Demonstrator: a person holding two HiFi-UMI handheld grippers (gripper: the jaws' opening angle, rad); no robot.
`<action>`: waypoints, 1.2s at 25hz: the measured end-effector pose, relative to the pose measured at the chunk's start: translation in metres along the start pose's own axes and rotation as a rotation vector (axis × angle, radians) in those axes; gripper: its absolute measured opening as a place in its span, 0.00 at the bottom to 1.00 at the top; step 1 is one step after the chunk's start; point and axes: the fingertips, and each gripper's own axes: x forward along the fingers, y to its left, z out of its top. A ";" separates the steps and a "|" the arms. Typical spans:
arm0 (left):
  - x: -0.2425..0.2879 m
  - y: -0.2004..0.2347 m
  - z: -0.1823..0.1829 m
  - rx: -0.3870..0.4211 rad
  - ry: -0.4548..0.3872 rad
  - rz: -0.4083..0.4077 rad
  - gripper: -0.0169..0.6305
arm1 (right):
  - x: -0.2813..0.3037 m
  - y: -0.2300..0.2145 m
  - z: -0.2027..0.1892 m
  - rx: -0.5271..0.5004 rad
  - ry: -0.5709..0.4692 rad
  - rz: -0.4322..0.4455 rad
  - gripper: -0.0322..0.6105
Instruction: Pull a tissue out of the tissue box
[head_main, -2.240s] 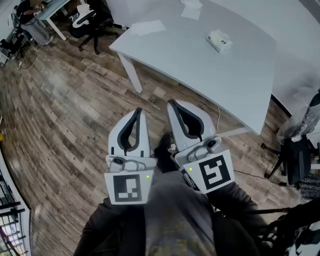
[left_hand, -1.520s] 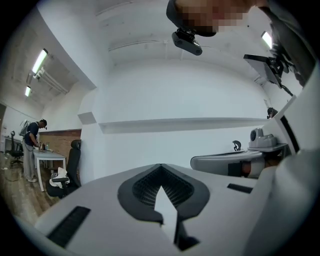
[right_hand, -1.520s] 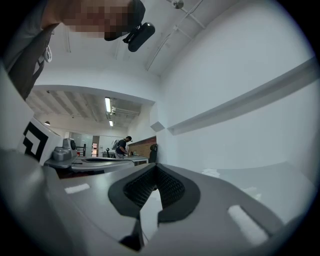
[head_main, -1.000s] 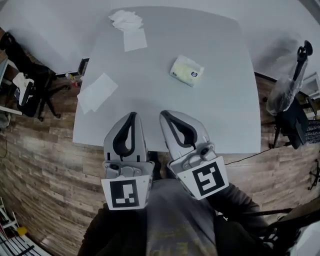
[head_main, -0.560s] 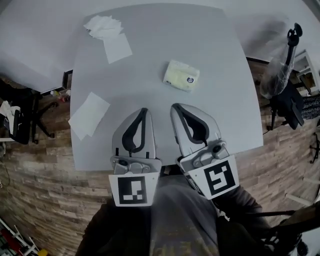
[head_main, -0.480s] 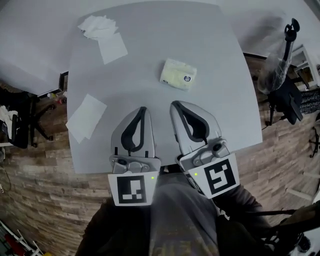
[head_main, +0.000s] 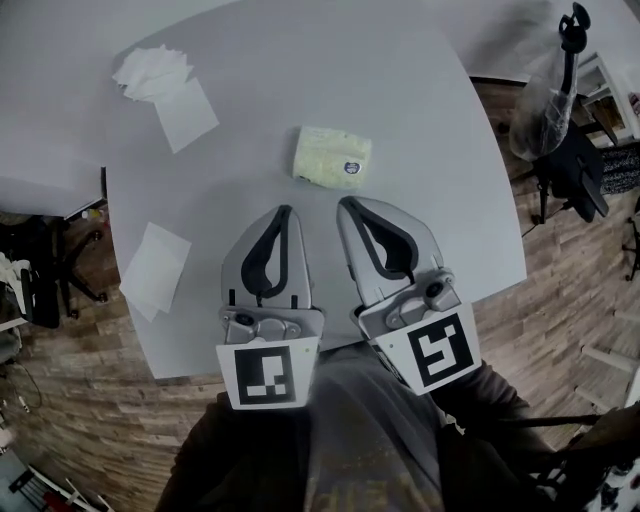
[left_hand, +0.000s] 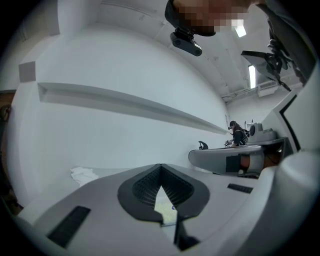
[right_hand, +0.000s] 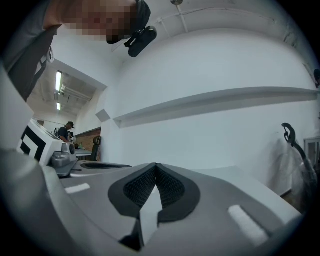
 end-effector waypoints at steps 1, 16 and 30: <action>0.011 -0.001 -0.007 -0.011 0.013 0.000 0.02 | 0.004 -0.008 -0.008 0.011 0.012 0.001 0.05; 0.124 -0.024 -0.111 -0.104 0.256 0.003 0.02 | 0.043 -0.115 -0.112 0.056 0.192 0.071 0.16; 0.151 -0.033 -0.151 -0.128 0.328 -0.002 0.02 | 0.065 -0.116 -0.160 -0.040 0.266 0.168 0.05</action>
